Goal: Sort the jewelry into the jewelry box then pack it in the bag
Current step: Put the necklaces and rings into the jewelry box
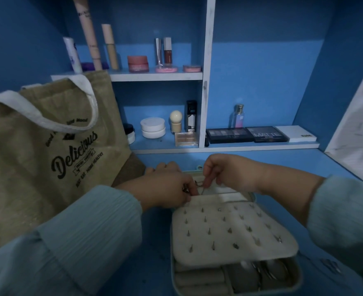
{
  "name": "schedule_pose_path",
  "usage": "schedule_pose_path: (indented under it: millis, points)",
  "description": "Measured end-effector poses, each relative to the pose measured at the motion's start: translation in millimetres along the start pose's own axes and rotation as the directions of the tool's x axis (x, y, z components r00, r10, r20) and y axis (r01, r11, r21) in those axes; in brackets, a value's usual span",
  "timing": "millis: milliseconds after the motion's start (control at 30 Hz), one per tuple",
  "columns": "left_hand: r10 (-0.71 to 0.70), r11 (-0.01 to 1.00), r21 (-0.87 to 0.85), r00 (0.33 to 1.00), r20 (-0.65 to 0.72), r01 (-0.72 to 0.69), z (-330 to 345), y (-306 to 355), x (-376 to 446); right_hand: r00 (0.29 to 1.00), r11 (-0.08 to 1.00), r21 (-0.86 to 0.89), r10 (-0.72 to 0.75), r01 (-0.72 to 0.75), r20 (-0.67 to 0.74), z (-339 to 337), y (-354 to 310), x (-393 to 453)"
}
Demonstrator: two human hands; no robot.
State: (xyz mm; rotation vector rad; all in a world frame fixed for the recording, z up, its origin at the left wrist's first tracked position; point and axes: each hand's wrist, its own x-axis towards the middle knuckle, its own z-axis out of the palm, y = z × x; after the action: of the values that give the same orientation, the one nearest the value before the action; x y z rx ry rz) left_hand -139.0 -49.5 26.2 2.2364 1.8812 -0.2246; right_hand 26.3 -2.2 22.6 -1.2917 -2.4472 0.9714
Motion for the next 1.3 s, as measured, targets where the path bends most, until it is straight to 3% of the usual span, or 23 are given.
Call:
schedule_pose_path:
  millis: [67,133,233,300,400,500,600,800,933,1100,1300]
  points:
    - [-0.001,1.0,-0.013,1.0,-0.004,0.001,0,-1,-1,0.996,0.996,-0.084,-0.034,0.027,-0.085,-2,0,1]
    - [0.002,1.0,-0.018,1.0,-0.005,-0.002,1,-2,-2,0.998,0.991,-0.131,-0.037,0.029,-0.055,3,2,0]
    - [0.0,1.0,-0.024,1.0,-0.003,0.0,1,-3,-2,0.999,0.999,-0.025,-0.044,0.045,0.022,8,0,-4]
    - [-0.003,1.0,-0.026,1.0,-0.009,0.003,1,-3,-2,0.999,0.999,0.029,-0.045,0.045,0.003,5,-2,-5]
    - [-0.014,0.999,-0.041,0.999,-0.05,0.012,4,-3,0,0.999,0.998,-0.045,-0.032,0.031,-0.042,4,-2,-7]
    - [-0.034,0.998,-0.051,0.996,-0.081,0.03,6,-3,0,0.998,0.995,-0.096,-0.029,0.034,0.052,8,-5,-11]
    - [-0.032,0.999,-0.035,0.998,-0.061,0.03,5,-3,-1,0.995,1.0,-0.019,-0.021,0.023,0.094,8,-10,-14]
    - [-0.011,1.0,-0.015,0.999,-0.033,0.011,6,-1,-1,0.993,0.987,-0.158,0.047,-0.03,0.104,7,-12,-14]
    - [0.007,1.0,0.03,1.0,-0.027,-0.006,4,2,0,0.996,0.992,-0.124,0.044,-0.035,0.075,-3,-11,-21]
    - [0.122,0.992,0.036,0.992,-0.014,-0.122,-6,19,8,0.987,0.973,-0.188,0.148,-0.134,0.062,-30,1,-34]
    - [0.328,0.944,0.015,0.944,-0.03,-0.328,-20,67,28,0.91,0.834,-0.502,0.367,-0.228,0.196,-69,29,-70]
